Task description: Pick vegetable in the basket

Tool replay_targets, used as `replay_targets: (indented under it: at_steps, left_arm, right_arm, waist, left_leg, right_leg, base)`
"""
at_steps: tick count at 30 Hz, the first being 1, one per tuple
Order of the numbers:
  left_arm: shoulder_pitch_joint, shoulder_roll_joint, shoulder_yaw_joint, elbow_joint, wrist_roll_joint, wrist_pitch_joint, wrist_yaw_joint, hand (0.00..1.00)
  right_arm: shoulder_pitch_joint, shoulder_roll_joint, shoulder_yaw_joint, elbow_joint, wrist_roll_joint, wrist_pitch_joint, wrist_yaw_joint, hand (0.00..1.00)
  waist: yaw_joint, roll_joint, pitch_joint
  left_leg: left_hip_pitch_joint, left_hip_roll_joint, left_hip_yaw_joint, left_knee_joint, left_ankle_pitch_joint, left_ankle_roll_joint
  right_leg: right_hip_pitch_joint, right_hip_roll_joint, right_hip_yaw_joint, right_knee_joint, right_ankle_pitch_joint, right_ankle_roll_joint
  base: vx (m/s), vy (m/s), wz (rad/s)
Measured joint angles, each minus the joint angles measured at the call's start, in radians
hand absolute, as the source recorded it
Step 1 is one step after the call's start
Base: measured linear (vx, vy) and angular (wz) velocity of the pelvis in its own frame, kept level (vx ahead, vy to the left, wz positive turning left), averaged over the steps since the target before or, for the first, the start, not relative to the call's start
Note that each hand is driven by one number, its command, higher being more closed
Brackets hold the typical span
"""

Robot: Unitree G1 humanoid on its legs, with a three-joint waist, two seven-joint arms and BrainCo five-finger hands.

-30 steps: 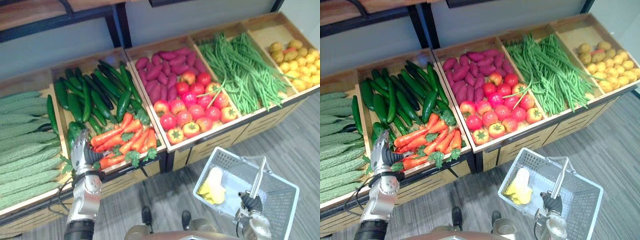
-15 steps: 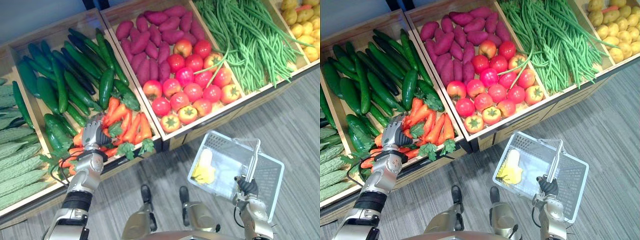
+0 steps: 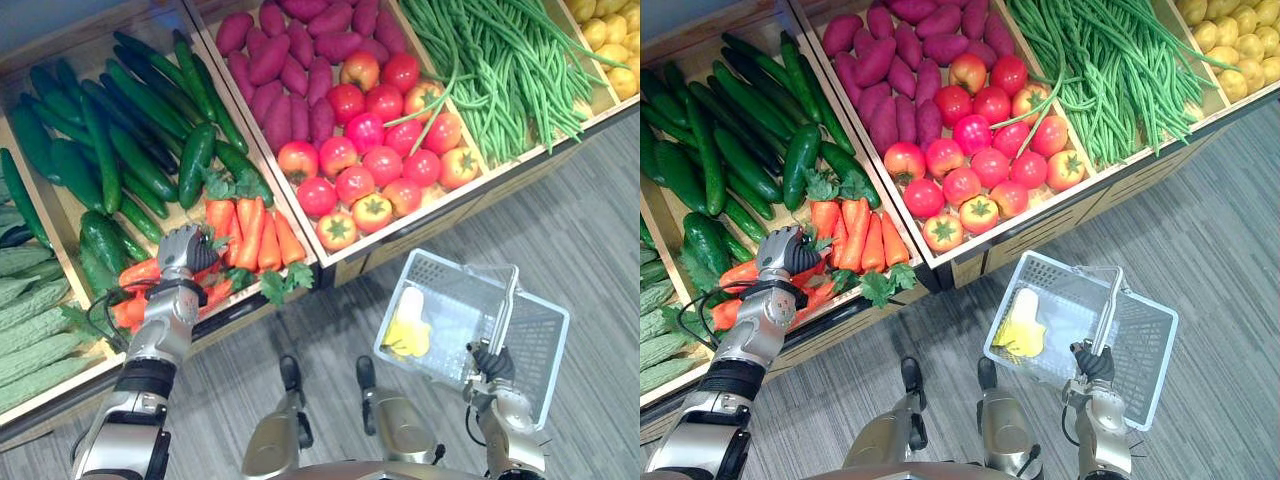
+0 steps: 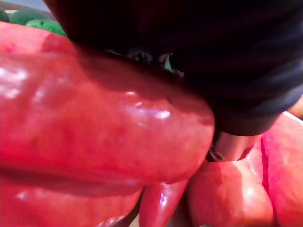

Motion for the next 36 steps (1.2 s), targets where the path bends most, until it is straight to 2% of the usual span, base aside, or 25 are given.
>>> replay_targets:
  at_steps: [3,7,14,20,23,26,30,33,36]
  left_arm:
    - [0.056,-0.001,0.023,-0.078,0.001,-0.001,0.018,1.0]
    - [0.104,-0.001,0.118,-0.227,0.007,0.021,0.087,1.0]
    - [0.154,-0.007,0.169,-0.355,0.022,0.038,0.136,1.0]
    - [0.17,-0.073,0.193,-0.47,0.023,0.037,0.161,1.0]
    - [0.202,-0.125,0.19,-0.545,0.019,0.031,0.18,1.0]
    - [0.225,-0.167,0.186,-0.609,0.011,0.012,0.201,1.0]
    - [0.267,-0.261,0.183,-0.762,-0.037,-0.026,0.23,1.0]
    - [0.302,-0.322,0.181,-0.843,-0.135,-0.077,0.254,1.0]
    - [0.342,-0.365,0.16,-0.895,-0.221,-0.108,0.265,1.0]
  right_arm:
    - [0.004,0.001,-0.002,-0.003,0.0,0.0,0.0,1.0]
    - [0.015,0.002,-0.004,-0.003,0.0,-0.018,0.0,1.0]
    - [0.023,0.017,-0.006,-0.003,0.001,-0.022,0.005,1.0]
    - [0.04,0.03,-0.006,-0.003,0.006,-0.022,0.02,1.0]
    - [0.065,0.041,-0.006,-0.001,0.007,-0.022,0.02,1.0]
    - [0.073,0.041,-0.006,0.008,0.01,-0.022,0.02,1.0]
    - [0.078,0.042,-0.006,0.008,0.019,-0.022,0.018,1.0]
    - [0.079,0.042,-0.015,0.007,0.036,-0.022,0.013,1.0]
    - [0.072,0.044,-0.026,-0.008,0.036,-0.022,0.008,1.0]
  waist:
    - [0.0,0.0,0.0]
    - [0.005,0.002,-0.001]
    - [0.009,0.005,-0.003]
    - [0.01,0.007,-0.006]
    - [0.009,0.013,-0.04]
    - [0.009,0.027,-0.067]
    - [0.007,0.036,-0.086]
    - [0.008,0.045,-0.102]
    - [0.009,0.051,-0.109]
  left_leg:
    - [0.019,0.0,-0.002,0.0,0.0,0.0]
    - [0.031,0.0,-0.022,0.0,0.0,0.0]
    - [0.052,-0.001,-0.036,-0.001,0.0,0.0]
    - [0.061,-0.001,-0.036,-0.001,0.0,0.0]
    - [0.064,-0.001,-0.036,-0.001,0.0,0.0]
    - [0.069,-0.001,-0.036,-0.001,0.0,0.0]
    - [0.082,0.0,-0.046,-0.002,0.0,0.0]
    - [0.086,0.002,-0.034,-0.006,-0.001,0.001]
    - [0.094,0.007,0.018,-0.002,-0.009,0.011]
  right_leg:
    - [0.022,0.0,-0.003,-0.005,0.0,0.0]
    - [0.049,0.0,-0.018,-0.019,0.0,0.0]
    - [0.078,0.0,-0.031,-0.023,0.0,0.0]
    - [0.09,0.0,-0.03,-0.028,0.0,0.0]
    - [0.1,0.0,-0.03,-0.038,0.001,-0.001]
    - [0.105,0.001,-0.031,-0.039,0.001,-0.001]
    - [0.119,0.001,-0.034,-0.039,0.002,-0.001]
    - [0.119,0.003,-0.025,-0.044,0.014,0.002]
    - [0.116,0.01,0.023,-0.068,0.04,0.011]
  base:
    - [0.01,-0.005,0.01]
    - [0.0,-0.02,0.11]
    - [-0.02,-0.006,0.07]
    - [0.0,0.0,0.0]
    - [0.04,-0.013,0.01]
    - [0.01,-0.005,0.0]
    - [-0.01,0.0,0.0]
    - [-0.04,0.005,-0.08]
    - [-0.06,0.022,-0.48]
